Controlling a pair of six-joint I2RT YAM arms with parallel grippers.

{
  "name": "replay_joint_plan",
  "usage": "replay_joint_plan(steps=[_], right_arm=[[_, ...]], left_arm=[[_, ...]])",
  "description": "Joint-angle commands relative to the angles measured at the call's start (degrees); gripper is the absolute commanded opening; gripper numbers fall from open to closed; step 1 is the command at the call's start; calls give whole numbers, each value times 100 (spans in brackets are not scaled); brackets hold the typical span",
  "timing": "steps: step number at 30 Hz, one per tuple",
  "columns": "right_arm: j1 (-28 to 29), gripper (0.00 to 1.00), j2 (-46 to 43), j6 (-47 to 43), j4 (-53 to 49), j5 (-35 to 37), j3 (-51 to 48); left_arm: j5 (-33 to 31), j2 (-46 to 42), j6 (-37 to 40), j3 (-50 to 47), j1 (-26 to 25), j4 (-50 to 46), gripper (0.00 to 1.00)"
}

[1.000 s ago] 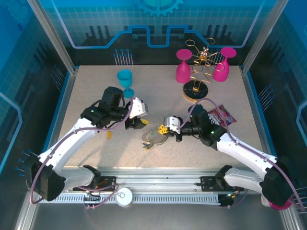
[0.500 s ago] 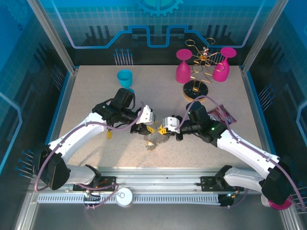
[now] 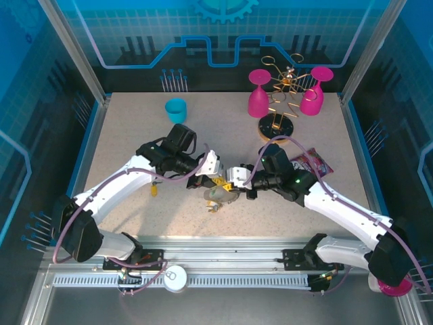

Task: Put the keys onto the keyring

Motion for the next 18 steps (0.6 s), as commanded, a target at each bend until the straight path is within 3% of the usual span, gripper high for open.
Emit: replay_joint_plan(steps=[1,3,6,9,14,18], right_arm=[[8,16,-228,342,355,314,71],[-73,36,-493,664,423,710,-100],[-181,47,-986,1136,255,1197,-331],[-173,46,-1492,1606,47,1390,-556],[44,36,-2026,2428,355,1446,-1011],[379,32,-1927,2383,939,1506,-1314]], left_arm=[[182,-60,228,109,-52,-124,0],[-56,-243,141,-101,-56,266,0],[-526,-660,-246,-678,-74,1391,0],[-703,-1035,-980,-1294,-100,2548,0],[-647,-1416,-2660,-1838,-105,3666,0],[-492,-1666,-3578,-2233,-115,4364,0]])
